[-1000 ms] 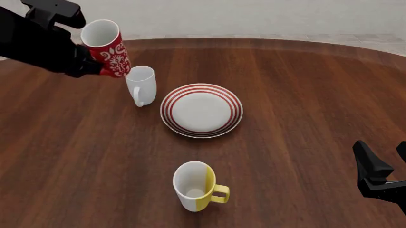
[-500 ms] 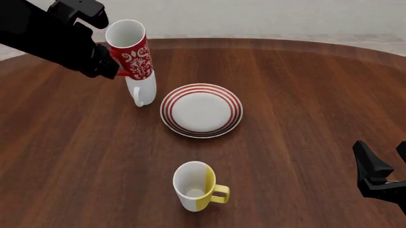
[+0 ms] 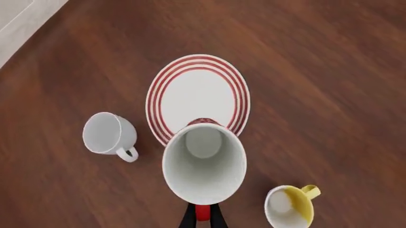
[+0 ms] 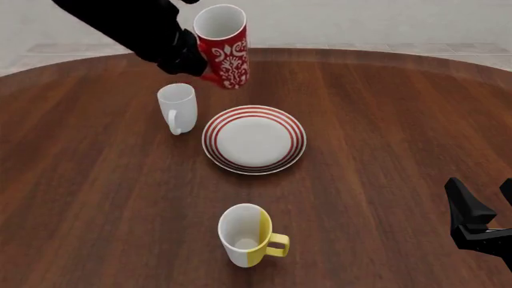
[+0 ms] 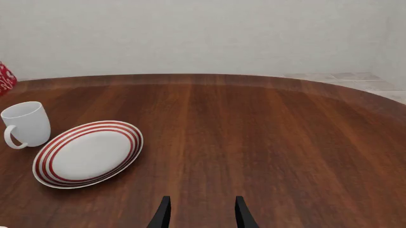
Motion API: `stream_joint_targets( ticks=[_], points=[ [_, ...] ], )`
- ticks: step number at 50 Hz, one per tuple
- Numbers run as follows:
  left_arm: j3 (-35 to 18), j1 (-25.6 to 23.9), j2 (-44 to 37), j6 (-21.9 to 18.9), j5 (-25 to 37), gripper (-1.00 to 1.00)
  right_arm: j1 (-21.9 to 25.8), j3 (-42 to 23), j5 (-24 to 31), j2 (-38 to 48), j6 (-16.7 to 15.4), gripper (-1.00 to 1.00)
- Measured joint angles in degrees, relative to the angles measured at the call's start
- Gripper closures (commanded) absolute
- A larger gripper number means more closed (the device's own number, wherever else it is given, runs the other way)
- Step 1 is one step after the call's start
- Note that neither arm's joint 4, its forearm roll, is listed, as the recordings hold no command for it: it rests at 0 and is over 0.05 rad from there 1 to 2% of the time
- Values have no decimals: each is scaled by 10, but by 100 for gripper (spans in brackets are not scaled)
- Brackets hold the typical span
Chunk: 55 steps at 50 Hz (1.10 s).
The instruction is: Pick up the red mug and put it on the plate
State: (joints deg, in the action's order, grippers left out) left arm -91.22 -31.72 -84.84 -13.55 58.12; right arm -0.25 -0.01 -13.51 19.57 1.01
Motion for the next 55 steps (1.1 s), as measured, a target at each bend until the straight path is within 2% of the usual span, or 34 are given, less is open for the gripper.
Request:
stream_joint_targets(
  ticks=[15, 30, 41, 55],
  points=[
    [-112, -60, -63, 53, 42, 100, 0, 0, 0, 0, 0, -100],
    [-199, -70, -111, 75, 61, 100, 0, 0, 0, 0, 0, -100],
    [-218, -50, -145, 52, 73, 100, 0, 0, 0, 0, 0, -100],
    [-241, 10, -196, -19, 103, 100, 0, 0, 0, 0, 0, -100]
  ],
)
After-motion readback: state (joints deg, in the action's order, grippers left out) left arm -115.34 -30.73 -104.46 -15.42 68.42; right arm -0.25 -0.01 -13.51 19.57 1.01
